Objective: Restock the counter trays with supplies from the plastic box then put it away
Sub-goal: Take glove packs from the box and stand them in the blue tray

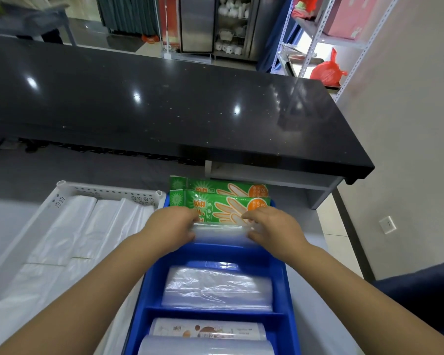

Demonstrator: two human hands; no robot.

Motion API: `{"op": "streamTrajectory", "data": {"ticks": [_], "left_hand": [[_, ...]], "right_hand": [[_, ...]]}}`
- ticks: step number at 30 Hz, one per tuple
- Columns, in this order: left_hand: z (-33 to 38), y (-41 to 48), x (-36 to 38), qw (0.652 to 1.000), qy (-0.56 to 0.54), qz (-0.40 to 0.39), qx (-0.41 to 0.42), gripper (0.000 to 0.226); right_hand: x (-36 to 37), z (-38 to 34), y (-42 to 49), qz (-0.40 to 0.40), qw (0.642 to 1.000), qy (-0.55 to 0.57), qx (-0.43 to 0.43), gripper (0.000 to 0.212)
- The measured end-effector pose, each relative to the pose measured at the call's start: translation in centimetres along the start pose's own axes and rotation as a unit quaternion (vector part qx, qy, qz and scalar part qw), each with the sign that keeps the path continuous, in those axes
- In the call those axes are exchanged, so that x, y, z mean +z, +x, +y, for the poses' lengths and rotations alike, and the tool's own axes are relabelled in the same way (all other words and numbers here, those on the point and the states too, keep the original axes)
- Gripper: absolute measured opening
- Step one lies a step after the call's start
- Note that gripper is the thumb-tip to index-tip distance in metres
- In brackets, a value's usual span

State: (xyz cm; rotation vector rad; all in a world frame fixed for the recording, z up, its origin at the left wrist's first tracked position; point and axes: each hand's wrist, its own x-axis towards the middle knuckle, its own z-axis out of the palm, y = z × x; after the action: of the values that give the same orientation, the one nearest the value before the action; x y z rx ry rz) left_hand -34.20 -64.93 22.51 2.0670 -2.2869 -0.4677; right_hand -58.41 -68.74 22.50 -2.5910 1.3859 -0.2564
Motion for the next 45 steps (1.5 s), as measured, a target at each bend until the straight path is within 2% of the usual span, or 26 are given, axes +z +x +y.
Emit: {"op": "streamTrajectory", "data": {"ticks": [2,3,5,7,10,15,18,21,25,27,29,32,34,37,39,41,44,45], "left_hand": [[-0.3,-0.8,-0.3,0.997,0.002,0.071,0.01,0.042],[-0.2,-1.1,-0.3,0.993,-0.006,0.112,0.026,0.045],[0.4,-1.6,0.0,0.982,-0.019,0.172,0.072,0.041],[0.9,-1.6,0.6,0.975,-0.008,0.195,0.107,0.031],[1.1,-1.1,1.3,0.978,-0.001,0.175,0.114,0.023],[0.5,-0.6,2.2,0.989,-0.019,0.122,0.087,0.032],[0.4,-0.6,2.0,0.986,-0.015,0.142,0.087,0.038],[0.4,-0.5,1.2,0.979,-0.012,0.184,0.083,0.043],[1.0,-0.5,1.0,0.98,0.019,0.161,0.118,0.046],[1.3,-0.7,1.0,0.98,0.015,0.156,0.121,0.046],[1.5,-0.8,0.9,0.977,0.015,0.179,0.118,0.042],[1.5,-0.7,0.4,0.961,-0.001,0.249,0.119,0.02],[1.7,-0.8,0.2,0.954,-0.018,0.269,0.131,0.015],[1.4,-1.3,0.3,0.958,-0.041,0.233,0.161,0.016],[1.0,-1.7,0.5,0.967,-0.054,0.188,0.164,0.033],[0.9,-1.9,0.9,0.97,-0.054,0.178,0.156,0.044],[1.2,-1.6,1.2,0.973,-0.08,0.182,0.118,0.021],[1.5,-1.4,1.3,0.976,-0.083,0.17,0.11,0.02]], "right_hand": [[0.5,-0.2,-0.5,0.023,0.999,0.006,-0.029,0.033],[0.7,-0.3,-0.6,0.029,0.999,0.008,-0.043,0.031],[1.1,-0.5,-0.5,0.02,0.998,0.002,-0.057,0.029],[1.3,-0.6,-0.2,0.002,0.998,-0.009,-0.056,0.029],[1.5,-0.4,0.1,-0.016,0.998,-0.022,-0.059,0.027],[1.4,0.0,0.5,-0.061,0.997,-0.024,-0.048,0.032],[1.2,0.2,0.7,-0.019,0.999,-0.018,-0.045,0.037],[1.1,0.0,0.8,0.026,0.999,0.0,-0.048,0.034],[1.4,-0.8,0.6,0.001,0.997,0.015,-0.071,0.036],[1.6,-1.1,0.5,0.013,0.996,0.016,-0.083,0.037],[1.5,-1.1,0.5,0.052,0.995,0.01,-0.078,0.034],[0.8,-0.9,0.8,0.116,0.991,0.012,-0.066,0.015],[0.5,-0.9,0.7,0.141,0.987,0.023,-0.079,0.007],[0.4,-1.1,0.1,0.138,0.984,0.042,-0.101,0.006],[0.5,-1.1,-0.6,0.128,0.984,0.044,-0.117,0.005],[0.6,-1.0,-1.2,0.121,0.983,0.037,-0.135,0.003],[0.9,-1.0,-1.7,0.111,0.981,0.004,-0.158,0.004],[1.0,-1.0,-1.9,0.104,0.981,-0.009,-0.165,0.005]]}}
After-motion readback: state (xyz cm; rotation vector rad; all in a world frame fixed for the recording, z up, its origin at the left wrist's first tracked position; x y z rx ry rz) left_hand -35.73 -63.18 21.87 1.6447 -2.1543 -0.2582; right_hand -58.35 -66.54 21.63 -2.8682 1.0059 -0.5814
